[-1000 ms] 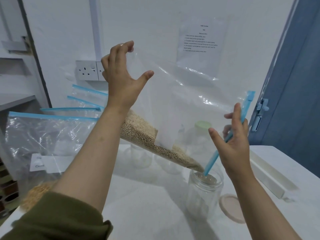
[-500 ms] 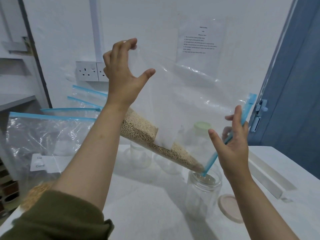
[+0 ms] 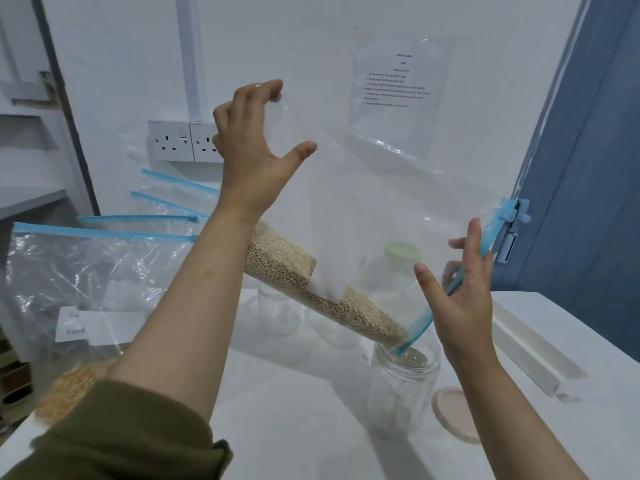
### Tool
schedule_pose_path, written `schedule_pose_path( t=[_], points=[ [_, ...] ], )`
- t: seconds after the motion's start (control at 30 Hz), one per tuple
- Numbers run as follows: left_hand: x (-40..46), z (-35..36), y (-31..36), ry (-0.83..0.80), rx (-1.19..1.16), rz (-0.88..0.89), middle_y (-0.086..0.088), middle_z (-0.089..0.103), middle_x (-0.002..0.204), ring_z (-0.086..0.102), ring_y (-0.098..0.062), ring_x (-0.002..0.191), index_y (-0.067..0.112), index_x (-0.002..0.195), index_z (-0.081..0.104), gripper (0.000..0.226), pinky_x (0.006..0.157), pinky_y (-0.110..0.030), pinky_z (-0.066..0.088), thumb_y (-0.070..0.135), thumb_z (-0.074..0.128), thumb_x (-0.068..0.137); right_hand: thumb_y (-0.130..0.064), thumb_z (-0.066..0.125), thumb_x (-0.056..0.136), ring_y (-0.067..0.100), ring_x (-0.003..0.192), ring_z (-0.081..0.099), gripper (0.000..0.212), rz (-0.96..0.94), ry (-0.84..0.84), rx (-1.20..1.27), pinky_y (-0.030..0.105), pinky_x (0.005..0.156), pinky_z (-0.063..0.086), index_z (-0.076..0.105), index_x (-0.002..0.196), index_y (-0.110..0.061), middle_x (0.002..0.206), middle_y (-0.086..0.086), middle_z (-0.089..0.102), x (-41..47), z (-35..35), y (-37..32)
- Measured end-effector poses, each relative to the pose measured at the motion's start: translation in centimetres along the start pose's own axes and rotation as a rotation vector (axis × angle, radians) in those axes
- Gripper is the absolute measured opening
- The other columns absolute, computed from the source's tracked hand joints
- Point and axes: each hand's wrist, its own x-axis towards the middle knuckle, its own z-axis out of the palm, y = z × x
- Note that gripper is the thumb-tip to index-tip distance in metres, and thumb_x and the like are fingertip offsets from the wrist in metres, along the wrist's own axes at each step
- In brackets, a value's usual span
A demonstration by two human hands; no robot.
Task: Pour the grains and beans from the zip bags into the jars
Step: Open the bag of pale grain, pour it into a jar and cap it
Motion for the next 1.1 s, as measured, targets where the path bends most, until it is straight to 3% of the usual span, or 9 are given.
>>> schedule_pose_path(
  t=[0.37, 0.7, 0.9, 1.1],
  points=[
    [-0.3, 0.2, -0.2, -0.003, -0.006, 0.001, 0.011, 0.050, 0.130, 0.032, -0.010, 0.118, 0.023, 0.137, 0.048, 0.070, 0.099, -0.038, 0.038, 0.050, 0.075, 0.077, -0.004, 0.065, 0.092, 0.002, 0.084, 0.042, 0.087, 0.048, -0.037, 0.044, 0.034, 0.100, 0.044, 0.018, 0.155, -0.042, 0.109, -0.035, 0.039, 0.1, 0.0, 0.7],
    [-0.3, 0.4, 0.1, -0.012, -0.011, 0.022, 0.015, 0.047, 0.127, 0.032, -0.010, 0.118, 0.023, 0.137, 0.048, 0.069, 0.099, -0.035, 0.036, 0.049, 0.075, 0.078, -0.005, 0.067, 0.091, 0.000, 0.086, 0.043, 0.088, 0.058, -0.018, 0.022, 0.021, 0.098, 0.043, 0.018, 0.156, -0.040, 0.110, -0.035, 0.038, 0.2, -0.1, 1.0],
    [-0.2, 0.6, -0.2, -0.015, -0.003, 0.022, 0.014, 0.048, 0.129, 0.031, -0.009, 0.119, 0.024, 0.137, 0.048, 0.069, 0.094, -0.023, 0.030, 0.049, 0.074, 0.078, -0.003, 0.066, 0.091, 0.002, 0.086, 0.043, 0.089, 0.054, -0.021, 0.041, 0.030, 0.101, 0.043, 0.018, 0.154, -0.044, 0.110, -0.035, 0.039, 0.2, -0.1, 1.0],
    [-0.1, 0.7, -0.1, -0.012, 0.006, 0.032, 0.018, 0.044, 0.127, 0.031, -0.009, 0.119, 0.024, 0.138, 0.048, 0.069, 0.092, -0.015, 0.025, 0.050, 0.074, 0.079, -0.003, 0.067, 0.091, 0.000, 0.087, 0.043, 0.089, 0.045, -0.017, 0.037, 0.029, 0.098, 0.043, 0.018, 0.153, -0.043, 0.112, -0.030, 0.039, 0.5, -0.2, 0.9]
  ],
)
